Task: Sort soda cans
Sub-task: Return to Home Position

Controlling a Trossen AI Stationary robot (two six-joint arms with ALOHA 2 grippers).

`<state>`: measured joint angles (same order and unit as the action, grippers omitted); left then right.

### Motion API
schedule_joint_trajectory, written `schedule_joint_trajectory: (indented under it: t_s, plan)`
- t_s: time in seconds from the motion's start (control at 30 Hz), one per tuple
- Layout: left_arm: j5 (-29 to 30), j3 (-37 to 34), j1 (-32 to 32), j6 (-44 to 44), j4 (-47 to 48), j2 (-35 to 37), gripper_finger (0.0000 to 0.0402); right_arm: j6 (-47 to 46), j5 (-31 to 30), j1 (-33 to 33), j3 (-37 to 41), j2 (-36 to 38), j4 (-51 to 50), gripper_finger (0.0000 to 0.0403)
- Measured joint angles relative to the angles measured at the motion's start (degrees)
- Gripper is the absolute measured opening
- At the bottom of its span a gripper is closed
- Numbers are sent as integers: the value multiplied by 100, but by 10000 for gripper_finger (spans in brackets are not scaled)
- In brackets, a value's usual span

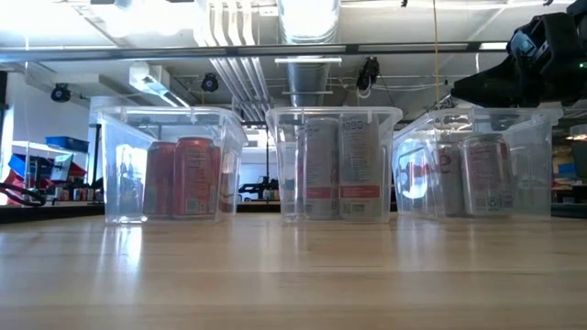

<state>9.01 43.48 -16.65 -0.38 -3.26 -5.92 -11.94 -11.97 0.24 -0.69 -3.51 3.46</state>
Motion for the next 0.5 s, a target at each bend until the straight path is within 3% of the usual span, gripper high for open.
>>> schedule_joint_trajectory:
  t_s: [0.07,0.13,0.23,0.33,0.4,0.5]
  plan:
    - [246,162,0,-162,349,174,260,4,0,-1,0,-1,0,62]
    - [841,323,-2,-238,1310,400,260,-1,0,-1,0,0,0,60]
    - [1425,464,-3,-70,3949,583,260,4,0,-1,0,-2,-1,59]
    - [1278,658,4,11,6111,525,260,4,2,-1,1,0,-4,64]
    - [1229,621,5,-88,6594,497,260,7,2,1,1,4,-2,68]
    - [1209,486,5,-468,6478,446,260,5,0,-1,2,-5,3,74]
